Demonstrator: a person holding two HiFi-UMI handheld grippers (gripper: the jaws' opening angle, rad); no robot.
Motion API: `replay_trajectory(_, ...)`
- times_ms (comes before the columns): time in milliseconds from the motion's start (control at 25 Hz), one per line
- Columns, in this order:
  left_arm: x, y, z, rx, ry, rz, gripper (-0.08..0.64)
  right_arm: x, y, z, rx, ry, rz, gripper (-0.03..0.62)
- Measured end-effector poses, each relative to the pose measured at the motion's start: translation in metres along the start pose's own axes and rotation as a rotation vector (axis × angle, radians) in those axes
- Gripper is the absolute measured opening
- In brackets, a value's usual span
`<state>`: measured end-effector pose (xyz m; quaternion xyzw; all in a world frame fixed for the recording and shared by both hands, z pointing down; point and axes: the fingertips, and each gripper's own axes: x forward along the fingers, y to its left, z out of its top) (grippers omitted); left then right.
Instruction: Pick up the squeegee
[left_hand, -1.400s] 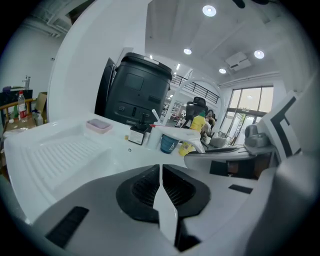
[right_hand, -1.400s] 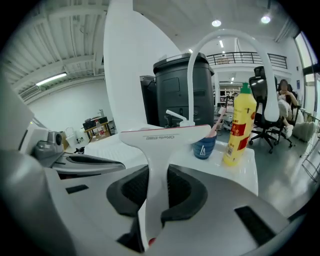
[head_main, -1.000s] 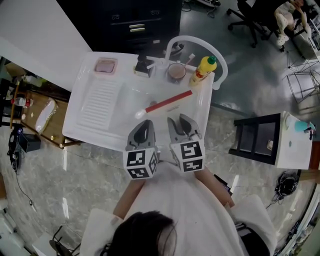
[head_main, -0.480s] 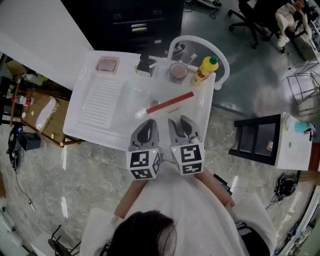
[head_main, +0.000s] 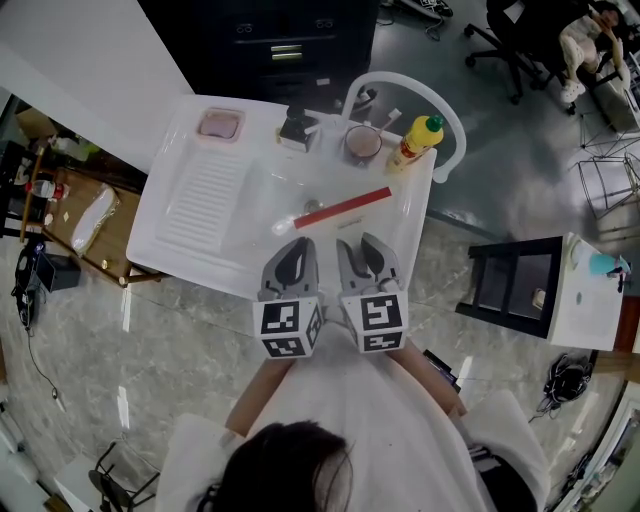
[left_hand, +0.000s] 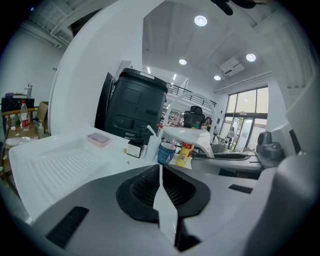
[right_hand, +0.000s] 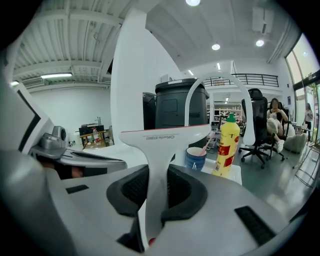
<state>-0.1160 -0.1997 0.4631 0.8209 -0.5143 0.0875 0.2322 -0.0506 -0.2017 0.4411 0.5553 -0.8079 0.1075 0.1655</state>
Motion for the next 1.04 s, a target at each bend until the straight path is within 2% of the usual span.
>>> replay_trajectory(1040, -0.003, 0.007, 0.000, -0.008, -0.005, 0.012, 0.038, 0.009, 0.016, -0.008, -0.034, 0.027, 0.046, 0.075)
